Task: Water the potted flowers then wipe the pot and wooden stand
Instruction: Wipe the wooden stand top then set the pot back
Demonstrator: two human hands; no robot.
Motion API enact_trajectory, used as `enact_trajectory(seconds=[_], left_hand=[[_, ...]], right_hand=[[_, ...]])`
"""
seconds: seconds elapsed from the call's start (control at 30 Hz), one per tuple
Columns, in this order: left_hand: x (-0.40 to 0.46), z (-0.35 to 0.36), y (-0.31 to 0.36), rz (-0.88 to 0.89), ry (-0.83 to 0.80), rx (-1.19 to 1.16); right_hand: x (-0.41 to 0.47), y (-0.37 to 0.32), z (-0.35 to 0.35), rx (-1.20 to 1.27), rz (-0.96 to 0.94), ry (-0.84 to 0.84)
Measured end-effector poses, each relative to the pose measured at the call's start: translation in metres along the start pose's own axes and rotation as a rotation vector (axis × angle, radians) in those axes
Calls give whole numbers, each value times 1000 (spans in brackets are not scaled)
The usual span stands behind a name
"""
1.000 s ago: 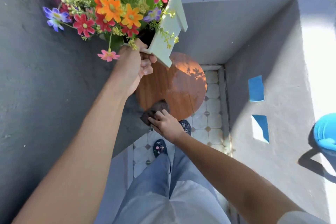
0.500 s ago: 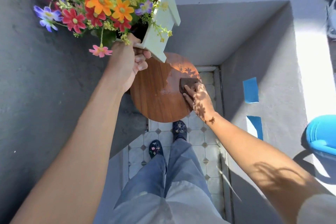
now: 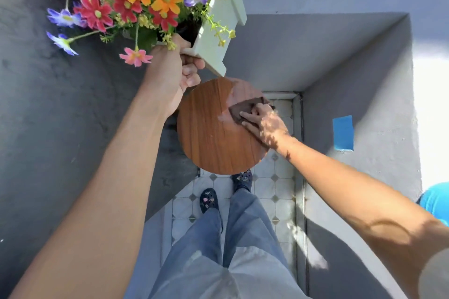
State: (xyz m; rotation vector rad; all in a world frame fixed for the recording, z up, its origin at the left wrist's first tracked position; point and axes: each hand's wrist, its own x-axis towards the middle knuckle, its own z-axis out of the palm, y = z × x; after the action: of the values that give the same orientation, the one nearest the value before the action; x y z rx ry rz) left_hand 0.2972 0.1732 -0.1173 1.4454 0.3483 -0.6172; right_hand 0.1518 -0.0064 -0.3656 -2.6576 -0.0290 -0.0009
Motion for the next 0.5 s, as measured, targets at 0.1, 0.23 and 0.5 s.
enact_trajectory(seconds=[0.1, 0.23, 0.5], left_hand=[[5, 2, 3, 7, 9, -8], [11, 5, 8, 7, 13, -14], [26, 12, 20, 14, 22, -28]], right_hand=[[39, 12, -7, 128, 417, 167], [32, -26, 9, -29, 263, 104], [-22, -80, 46, 116, -512, -197]])
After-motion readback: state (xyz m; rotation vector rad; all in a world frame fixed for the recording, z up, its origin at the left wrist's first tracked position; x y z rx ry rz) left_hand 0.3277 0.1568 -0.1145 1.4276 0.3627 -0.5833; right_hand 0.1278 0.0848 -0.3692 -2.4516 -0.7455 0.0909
